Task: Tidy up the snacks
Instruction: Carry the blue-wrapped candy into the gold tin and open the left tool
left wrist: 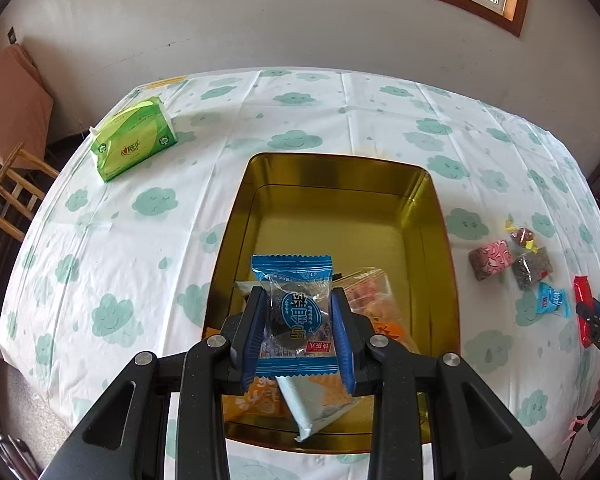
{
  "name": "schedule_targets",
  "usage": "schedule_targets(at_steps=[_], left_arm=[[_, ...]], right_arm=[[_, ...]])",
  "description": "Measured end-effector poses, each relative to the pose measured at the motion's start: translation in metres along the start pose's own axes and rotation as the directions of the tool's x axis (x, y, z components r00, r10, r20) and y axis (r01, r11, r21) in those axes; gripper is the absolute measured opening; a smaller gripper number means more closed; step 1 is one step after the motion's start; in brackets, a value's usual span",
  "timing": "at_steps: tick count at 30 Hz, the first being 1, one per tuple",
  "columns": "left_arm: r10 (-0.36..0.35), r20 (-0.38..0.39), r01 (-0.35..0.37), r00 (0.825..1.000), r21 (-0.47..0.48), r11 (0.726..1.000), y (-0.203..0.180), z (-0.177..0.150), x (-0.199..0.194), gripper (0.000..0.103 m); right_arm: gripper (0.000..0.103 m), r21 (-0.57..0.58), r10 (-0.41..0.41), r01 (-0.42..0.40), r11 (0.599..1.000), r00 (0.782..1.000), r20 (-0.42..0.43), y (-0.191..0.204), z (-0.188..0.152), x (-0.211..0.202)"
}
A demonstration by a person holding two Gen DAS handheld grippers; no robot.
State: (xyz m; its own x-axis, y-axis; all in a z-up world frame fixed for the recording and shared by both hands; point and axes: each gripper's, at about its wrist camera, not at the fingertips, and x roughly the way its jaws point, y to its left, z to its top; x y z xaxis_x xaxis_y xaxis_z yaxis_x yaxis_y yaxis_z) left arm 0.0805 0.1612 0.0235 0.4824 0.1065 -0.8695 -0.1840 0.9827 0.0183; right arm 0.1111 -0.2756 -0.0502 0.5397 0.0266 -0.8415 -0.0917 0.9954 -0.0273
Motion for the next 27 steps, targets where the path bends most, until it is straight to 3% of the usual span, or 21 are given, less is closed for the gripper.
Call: schedule_targets(at_steps=[17,27], left_arm=[[0.022,-0.121,-0.021,0.992,0.007,1.000,0.013,-0.025,0.045,0.029],[0.020,-0.100,-0.019,0.995,0.006,1.000,0.014,-0.027,0.046,0.033]], right_arm=[[0.053,-0.004,-0.004,0.003,1.000,0.998,-0.059,0.001,0.008,0.003],[0.052,-0.007,-0.021,0.021,1.000,0.997,-0.074,0.004,0.010,0.004]])
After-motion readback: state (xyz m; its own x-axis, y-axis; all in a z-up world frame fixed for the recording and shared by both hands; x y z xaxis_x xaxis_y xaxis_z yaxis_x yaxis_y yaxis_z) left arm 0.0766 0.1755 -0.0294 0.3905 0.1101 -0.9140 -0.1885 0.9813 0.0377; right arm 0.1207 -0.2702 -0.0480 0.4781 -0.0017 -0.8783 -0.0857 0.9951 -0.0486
